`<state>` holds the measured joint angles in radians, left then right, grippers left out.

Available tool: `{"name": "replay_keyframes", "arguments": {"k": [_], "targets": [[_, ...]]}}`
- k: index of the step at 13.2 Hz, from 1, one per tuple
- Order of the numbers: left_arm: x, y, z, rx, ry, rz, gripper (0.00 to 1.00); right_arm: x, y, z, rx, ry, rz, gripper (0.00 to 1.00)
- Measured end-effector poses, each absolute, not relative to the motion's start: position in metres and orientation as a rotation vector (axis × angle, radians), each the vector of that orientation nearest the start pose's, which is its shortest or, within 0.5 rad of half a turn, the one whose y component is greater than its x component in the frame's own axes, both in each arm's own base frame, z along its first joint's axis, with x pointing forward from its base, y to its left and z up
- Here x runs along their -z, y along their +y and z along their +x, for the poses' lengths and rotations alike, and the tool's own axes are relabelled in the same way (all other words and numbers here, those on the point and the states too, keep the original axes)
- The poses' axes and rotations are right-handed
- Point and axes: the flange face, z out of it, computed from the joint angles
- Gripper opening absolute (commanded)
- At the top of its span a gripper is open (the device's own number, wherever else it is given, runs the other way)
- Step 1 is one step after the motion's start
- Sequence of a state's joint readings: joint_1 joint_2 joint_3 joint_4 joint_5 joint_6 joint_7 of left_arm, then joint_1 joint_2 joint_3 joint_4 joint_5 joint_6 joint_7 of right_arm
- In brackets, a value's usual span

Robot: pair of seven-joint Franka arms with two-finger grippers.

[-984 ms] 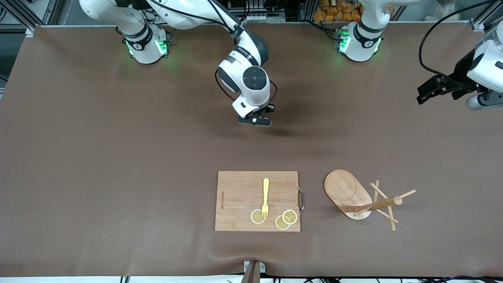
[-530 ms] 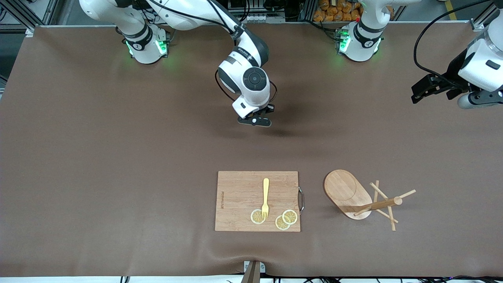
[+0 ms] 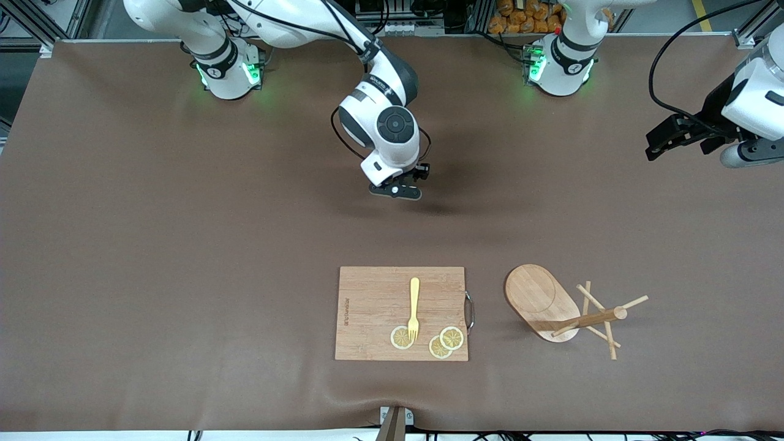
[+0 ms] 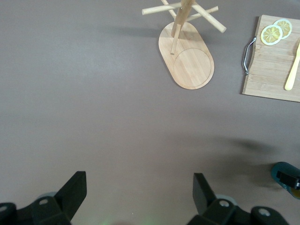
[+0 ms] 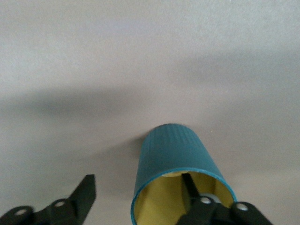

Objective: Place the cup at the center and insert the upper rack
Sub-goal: 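Lower the teal mug onto the table center with the right gripper, then release the mug and withdraw the right gripper while the left gripper approaches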

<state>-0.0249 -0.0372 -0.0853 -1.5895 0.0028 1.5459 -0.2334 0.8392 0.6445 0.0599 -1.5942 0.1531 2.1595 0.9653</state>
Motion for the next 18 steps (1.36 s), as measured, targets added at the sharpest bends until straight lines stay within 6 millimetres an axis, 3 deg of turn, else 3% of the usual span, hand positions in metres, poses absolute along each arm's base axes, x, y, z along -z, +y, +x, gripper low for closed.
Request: {"name": "replay_keyframes", "arguments": {"k": [4,7,9,11,13,16,18], "targets": [[-0.637,-0.060,0.536,0.002,-0.194,-3.129,1.00,-0.272,0.531,0.449,-0.256,0.298,-3.066,0.93],[-0.648,-0.063,0.530,0.035,-0.214,-3.130,1.00,-0.275,0.530,0.451,-0.259,0.303,-3.065,0.93],[-0.655,-0.074,0.526,0.055,-0.277,-3.126,1.00,-0.275,0.528,0.451,-0.285,0.307,-3.078,0.95],[-0.664,-0.091,0.519,0.072,-0.318,-3.123,1.00,-0.293,0.513,0.468,-0.307,0.288,-3.087,1.00],[-0.667,-0.100,0.513,0.066,-0.323,-3.120,1.00,-0.337,0.470,0.506,-0.295,0.203,-3.071,1.00],[-0.671,-0.121,0.504,0.061,-0.343,-3.113,1.00,-0.410,0.369,0.562,-0.274,0.129,-3.044,1.00],[-0.677,-0.151,0.495,0.099,-0.424,-3.083,1.00,-0.442,0.307,0.584,-0.269,0.108,-3.032,1.00]]}}
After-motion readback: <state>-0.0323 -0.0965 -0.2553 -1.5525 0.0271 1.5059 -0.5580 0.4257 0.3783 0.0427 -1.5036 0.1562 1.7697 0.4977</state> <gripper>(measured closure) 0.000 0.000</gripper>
